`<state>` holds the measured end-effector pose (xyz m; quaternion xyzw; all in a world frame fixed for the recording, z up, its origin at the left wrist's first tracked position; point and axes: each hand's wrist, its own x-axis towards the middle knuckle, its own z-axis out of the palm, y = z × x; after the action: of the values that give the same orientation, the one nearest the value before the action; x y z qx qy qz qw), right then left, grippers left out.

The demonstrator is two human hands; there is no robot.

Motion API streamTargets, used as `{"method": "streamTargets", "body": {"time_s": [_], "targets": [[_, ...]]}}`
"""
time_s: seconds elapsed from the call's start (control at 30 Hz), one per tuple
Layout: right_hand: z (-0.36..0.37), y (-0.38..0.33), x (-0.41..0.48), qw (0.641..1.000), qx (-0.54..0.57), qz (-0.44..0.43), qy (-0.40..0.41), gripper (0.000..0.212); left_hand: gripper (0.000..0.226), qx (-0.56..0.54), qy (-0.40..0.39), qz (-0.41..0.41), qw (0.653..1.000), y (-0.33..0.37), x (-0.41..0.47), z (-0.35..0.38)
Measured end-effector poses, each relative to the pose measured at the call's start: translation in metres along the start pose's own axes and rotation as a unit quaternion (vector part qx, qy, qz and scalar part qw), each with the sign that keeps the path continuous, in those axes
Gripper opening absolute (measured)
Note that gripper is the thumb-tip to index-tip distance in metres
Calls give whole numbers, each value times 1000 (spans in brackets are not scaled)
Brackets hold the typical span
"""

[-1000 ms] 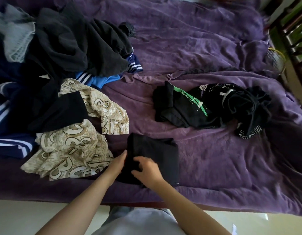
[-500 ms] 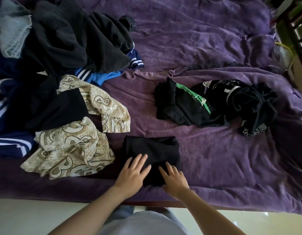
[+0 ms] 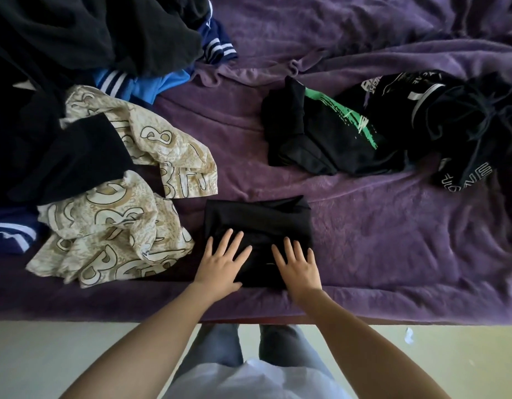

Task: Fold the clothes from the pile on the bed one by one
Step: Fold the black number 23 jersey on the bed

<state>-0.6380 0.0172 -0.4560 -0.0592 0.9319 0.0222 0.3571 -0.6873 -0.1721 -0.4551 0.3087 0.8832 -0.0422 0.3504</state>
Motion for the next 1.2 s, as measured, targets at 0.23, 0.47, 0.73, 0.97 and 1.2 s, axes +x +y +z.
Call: {"method": "streamTargets", "body": {"time_s": [0.23,0.47,0.73,0.97,1.2], "targets": [[-21,22,-10,996,22,-77,44,74,98,-50,-30,-39,998,6,7,-3],[-50,28,-29,976,1,-86,199,60,96,-42,11,-85,995,23,7,2],[-79,27,-59,955,-9,-98,280,53,85,-39,196,-22,980,5,-17,-45],[-134,57,-82,916,-11,-42,398,49,68,-35,317,68,945,6,-14,-140],[-164,107,-138,858,-72,-7,508,34,69,-18,388,148,909,52,-19,-210]]}}
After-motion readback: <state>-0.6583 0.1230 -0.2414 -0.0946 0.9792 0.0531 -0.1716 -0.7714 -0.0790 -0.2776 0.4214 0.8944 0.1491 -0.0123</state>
